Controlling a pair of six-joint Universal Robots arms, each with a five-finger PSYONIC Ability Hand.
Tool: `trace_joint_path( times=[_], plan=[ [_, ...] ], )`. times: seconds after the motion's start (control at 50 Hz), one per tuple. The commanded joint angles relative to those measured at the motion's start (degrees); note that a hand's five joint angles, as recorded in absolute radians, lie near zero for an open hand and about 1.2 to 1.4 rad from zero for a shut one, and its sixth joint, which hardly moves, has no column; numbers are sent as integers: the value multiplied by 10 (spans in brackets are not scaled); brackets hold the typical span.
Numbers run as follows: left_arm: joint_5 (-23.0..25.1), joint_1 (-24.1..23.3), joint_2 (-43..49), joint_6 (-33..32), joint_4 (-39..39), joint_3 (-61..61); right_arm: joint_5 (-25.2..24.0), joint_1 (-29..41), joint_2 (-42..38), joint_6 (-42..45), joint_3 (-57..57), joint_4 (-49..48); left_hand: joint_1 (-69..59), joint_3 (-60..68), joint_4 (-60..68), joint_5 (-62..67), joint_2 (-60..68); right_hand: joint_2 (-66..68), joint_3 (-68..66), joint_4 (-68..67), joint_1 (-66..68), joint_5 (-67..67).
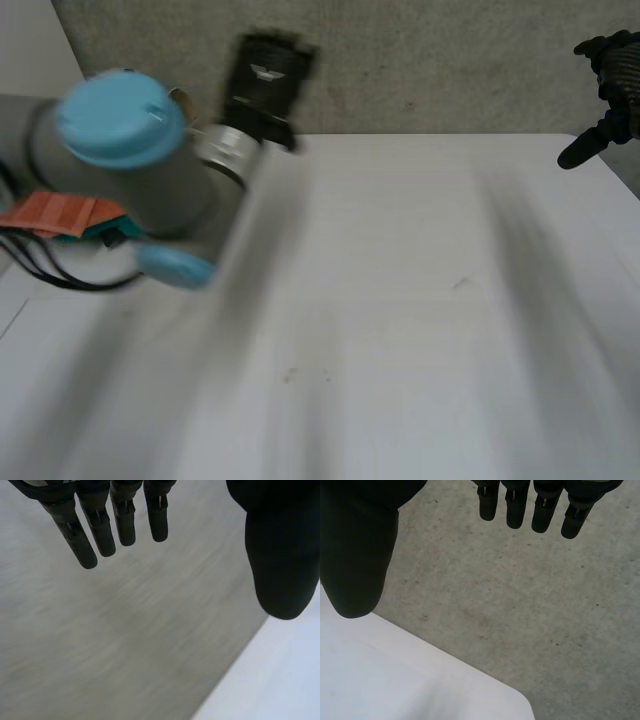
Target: Fold the laundry.
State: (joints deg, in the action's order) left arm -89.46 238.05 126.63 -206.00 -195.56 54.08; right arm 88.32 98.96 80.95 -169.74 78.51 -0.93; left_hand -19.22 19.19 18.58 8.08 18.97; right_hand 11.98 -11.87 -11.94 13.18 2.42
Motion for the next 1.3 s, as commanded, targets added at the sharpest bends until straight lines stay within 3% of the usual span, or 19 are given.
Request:
trace_joint_path(
  times=[0.02,0.14,0.24,0.44,0.52,0.58,0.6,0.66,0.68,0.76,0.9,1.06,1.14,1.3],
  plan=[
    [40,160,66,-142,36,-62,-22,1,-5,-1,5,7,4,-4,2,7,-2,-20,19,19,-32,-24],
    [108,225,142,-207,62,-146,-22,7,-8,0,11,6,-6,6,12,17,8,-20,19,19,-32,-24],
    [111,261,197,-217,58,-222,-22,6,-21,0,12,5,-41,41,48,53,44,-20,19,19,-32,-24],
    [111,270,296,-222,57,-343,-22,7,-44,1,12,5,-124,124,130,135,126,-20,19,19,-32,-24],
    [110,271,303,-223,56,-353,-22,7,-48,1,11,4,-218,218,224,229,220,-20,19,19,-32,-24],
    [111,279,307,-222,53,-355,-22,7,-48,1,11,3,-407,408,414,419,410,-20,19,19,-32,-24],
    [108,281,304,-223,46,-354,-22,7,-50,2,11,3,-584,585,591,596,587,-20,19,19,-32,-24],
    [96,274,295,-223,27,-353,-21,7,-55,12,11,3,-608,608,614,619,610,-20,19,19,-32,-24],
    [46,257,266,-216,2,-342,-20,7,-55,16,11,3,-608,608,614,619,610,-20,19,19,-32,-24],
    [11,219,207,-195,0,-327,-19,6,-55,23,10,3,-608,608,614,619,610,-20,19,19,-32,-24],
    [10,126,71,-72,3,-253,-21,1,-54,22,5,3,-608,608,614,619,610,-20,19,19,-32,-24],
    [38,-20,-77,116,2,-129,-17,-3,-49,22,-3,3,-608,608,614,619,610,-20,19,19,-32,-24],
    [75,-84,-53,154,5,-96,-16,-12,-49,22,-13,5,-608,608,614,619,610,-20,19,19,-32,-24],
    [79,-176,77,158,33,-61,-18,-47,-49,22,-23,5,-608,608,614,619,610,-20,19,19,-32,-24]
  ],
)
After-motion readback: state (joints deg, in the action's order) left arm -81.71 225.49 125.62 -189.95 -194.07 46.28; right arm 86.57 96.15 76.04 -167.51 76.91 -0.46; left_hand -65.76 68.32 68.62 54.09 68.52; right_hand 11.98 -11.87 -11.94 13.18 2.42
